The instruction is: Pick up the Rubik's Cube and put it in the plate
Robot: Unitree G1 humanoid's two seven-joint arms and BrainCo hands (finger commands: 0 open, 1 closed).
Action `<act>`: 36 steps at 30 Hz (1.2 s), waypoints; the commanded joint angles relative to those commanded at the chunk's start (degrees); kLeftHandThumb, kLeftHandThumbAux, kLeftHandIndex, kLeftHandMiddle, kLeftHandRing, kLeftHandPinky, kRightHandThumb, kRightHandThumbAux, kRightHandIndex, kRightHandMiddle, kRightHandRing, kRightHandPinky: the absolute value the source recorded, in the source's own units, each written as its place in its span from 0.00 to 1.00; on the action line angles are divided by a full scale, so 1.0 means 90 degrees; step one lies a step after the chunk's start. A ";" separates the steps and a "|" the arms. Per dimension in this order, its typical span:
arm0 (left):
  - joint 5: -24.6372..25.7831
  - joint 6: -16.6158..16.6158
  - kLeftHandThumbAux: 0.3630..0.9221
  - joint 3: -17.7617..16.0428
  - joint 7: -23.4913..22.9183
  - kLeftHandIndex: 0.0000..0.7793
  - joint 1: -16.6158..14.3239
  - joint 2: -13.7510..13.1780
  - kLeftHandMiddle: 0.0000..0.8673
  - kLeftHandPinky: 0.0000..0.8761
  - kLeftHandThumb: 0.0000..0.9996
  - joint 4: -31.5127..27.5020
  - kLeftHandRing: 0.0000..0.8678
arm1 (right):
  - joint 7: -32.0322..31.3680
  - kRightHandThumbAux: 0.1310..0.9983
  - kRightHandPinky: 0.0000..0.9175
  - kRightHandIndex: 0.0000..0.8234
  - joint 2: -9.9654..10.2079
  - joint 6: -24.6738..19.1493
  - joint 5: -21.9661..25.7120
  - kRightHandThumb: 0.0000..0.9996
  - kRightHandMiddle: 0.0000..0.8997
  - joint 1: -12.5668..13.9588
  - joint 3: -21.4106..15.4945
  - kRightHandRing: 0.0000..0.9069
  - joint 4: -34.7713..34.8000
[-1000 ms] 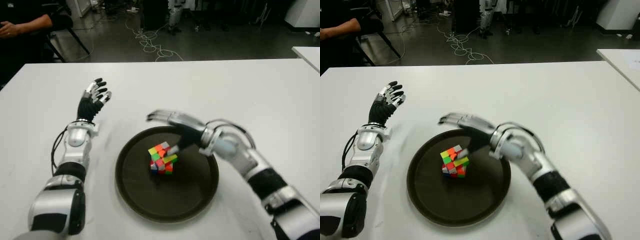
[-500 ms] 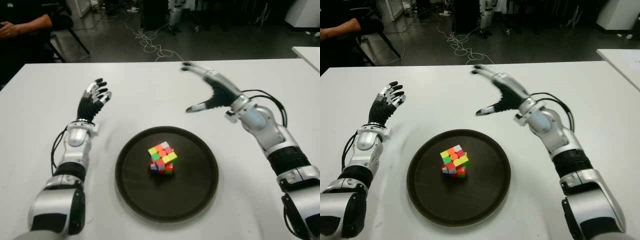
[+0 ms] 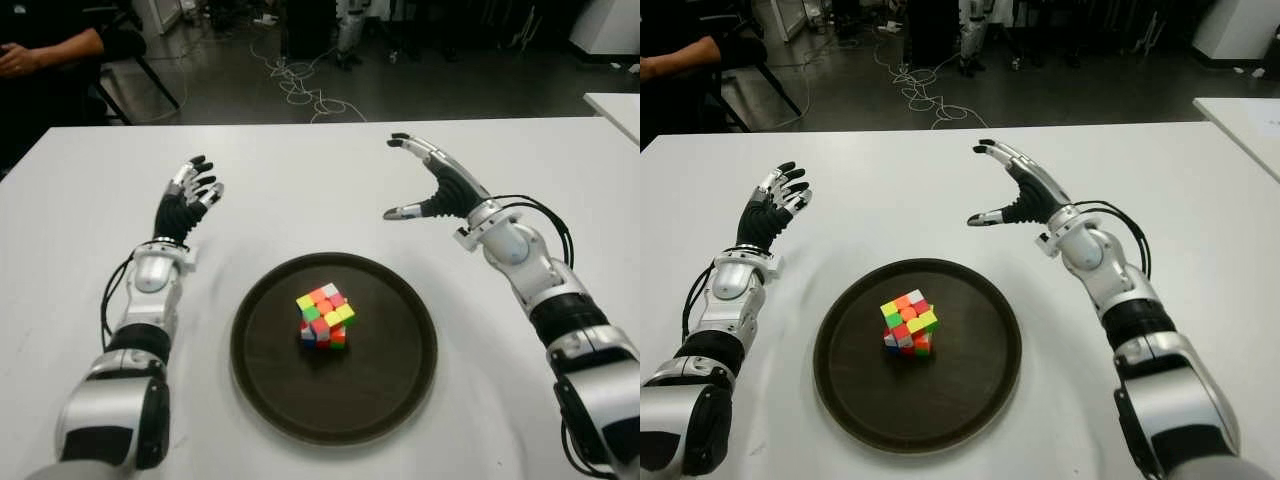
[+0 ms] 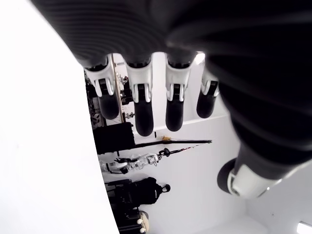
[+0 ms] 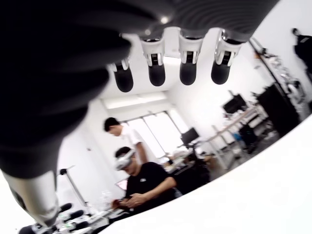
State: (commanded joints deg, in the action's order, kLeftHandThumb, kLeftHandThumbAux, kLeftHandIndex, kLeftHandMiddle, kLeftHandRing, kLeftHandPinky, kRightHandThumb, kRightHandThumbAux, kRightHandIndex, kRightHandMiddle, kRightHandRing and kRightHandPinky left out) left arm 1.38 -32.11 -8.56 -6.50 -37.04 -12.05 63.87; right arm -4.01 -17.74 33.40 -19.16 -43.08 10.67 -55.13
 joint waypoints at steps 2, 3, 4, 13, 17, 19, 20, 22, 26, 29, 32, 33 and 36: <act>0.0007 -0.0008 0.51 -0.0006 -0.0008 0.15 -0.0003 0.0001 0.18 0.14 0.01 0.0002 0.16 | 0.0013 0.66 0.00 0.00 0.0063 0.0017 0.0080 0.00 0.00 -0.0158 -0.0057 0.00 -0.0437; 0.0008 -0.0010 0.51 -0.0008 -0.0011 0.15 -0.0004 0.0001 0.18 0.14 0.01 0.0003 0.16 | 0.0019 0.67 0.00 0.00 0.0076 0.0045 0.0097 0.00 0.00 -0.0207 -0.0066 0.00 -0.0562; 0.0012 -0.0019 0.51 -0.0012 -0.0021 0.15 -0.0003 -0.0001 0.19 0.14 0.01 0.0005 0.17 | 0.0152 0.67 0.00 0.00 0.0252 0.0028 0.0205 0.00 0.00 -0.0221 -0.0168 0.00 -0.0858; 0.0005 -0.0007 0.54 -0.0019 -0.0049 0.16 -0.0011 -0.0007 0.19 0.14 0.00 0.0034 0.17 | 0.0369 0.73 0.30 0.17 0.1067 -0.0152 0.1251 0.07 0.22 -0.0128 -0.1112 0.24 -0.1760; -0.0020 0.0053 0.53 -0.0007 0.0024 0.15 0.0017 0.0008 0.18 0.13 0.00 -0.0014 0.16 | 0.0157 0.74 0.37 0.23 0.1332 -0.0748 0.1909 0.17 0.28 -0.0234 -0.1644 0.31 -0.1676; -0.0019 0.0068 0.54 -0.0009 0.0035 0.15 0.0024 0.0012 0.18 0.13 0.01 -0.0020 0.15 | 0.0155 0.74 0.40 0.26 0.1367 -0.0906 0.1997 0.22 0.32 -0.0270 -0.1723 0.35 -0.1629; -0.0017 0.0073 0.54 -0.0009 0.0035 0.15 0.0027 0.0013 0.18 0.13 0.01 -0.0022 0.15 | 0.0164 0.74 0.41 0.27 0.1384 -0.0974 0.2024 0.23 0.33 -0.0286 -0.1752 0.36 -0.1605; -0.0015 0.0077 0.54 -0.0009 0.0029 0.15 0.0028 0.0012 0.18 0.14 0.01 -0.0018 0.16 | 0.0183 0.75 0.42 0.28 0.1408 -0.1071 0.2048 0.25 0.34 -0.0304 -0.1785 0.37 -0.1565; -0.0017 0.0063 0.53 0.0000 -0.0017 0.15 0.0024 0.0002 0.19 0.16 0.01 -0.0005 0.17 | 0.0236 0.73 0.45 0.30 0.1459 -0.1159 0.2035 0.27 0.37 -0.0284 -0.1801 0.40 -0.1451; -0.0017 0.0051 0.52 0.0004 -0.0037 0.15 0.0023 0.0001 0.19 0.15 0.01 0.0000 0.17 | 0.0291 0.73 0.47 0.31 0.1490 -0.1168 0.2006 0.30 0.39 -0.0239 -0.1795 0.42 -0.1366; -0.0011 0.0060 0.51 0.0002 -0.0052 0.15 0.0017 0.0006 0.18 0.14 0.01 0.0005 0.17 | 0.0375 0.72 0.48 0.32 0.1522 -0.1189 0.2000 0.32 0.40 -0.0217 -0.1804 0.43 -0.1300; -0.0009 0.0064 0.51 0.0001 -0.0054 0.15 0.0013 0.0005 0.18 0.14 0.01 0.0006 0.16 | 0.0391 0.72 0.48 0.32 0.1528 -0.1198 0.1999 0.33 0.40 -0.0214 -0.1806 0.43 -0.1285; 0.0003 0.0065 0.51 -0.0010 -0.0046 0.16 0.0011 0.0014 0.19 0.14 0.01 0.0004 0.17 | 0.0484 0.71 0.49 0.33 0.1548 -0.1234 0.1986 0.34 0.41 -0.0215 -0.1805 0.44 -0.1249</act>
State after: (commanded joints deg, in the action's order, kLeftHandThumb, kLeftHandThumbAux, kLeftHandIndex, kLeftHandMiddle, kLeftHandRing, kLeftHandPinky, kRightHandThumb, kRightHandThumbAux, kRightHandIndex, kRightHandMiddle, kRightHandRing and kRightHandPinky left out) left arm 1.40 -31.53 -8.65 -6.92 -36.95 -11.93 63.91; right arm 0.34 -3.81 22.29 -1.28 -45.02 -5.58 -66.37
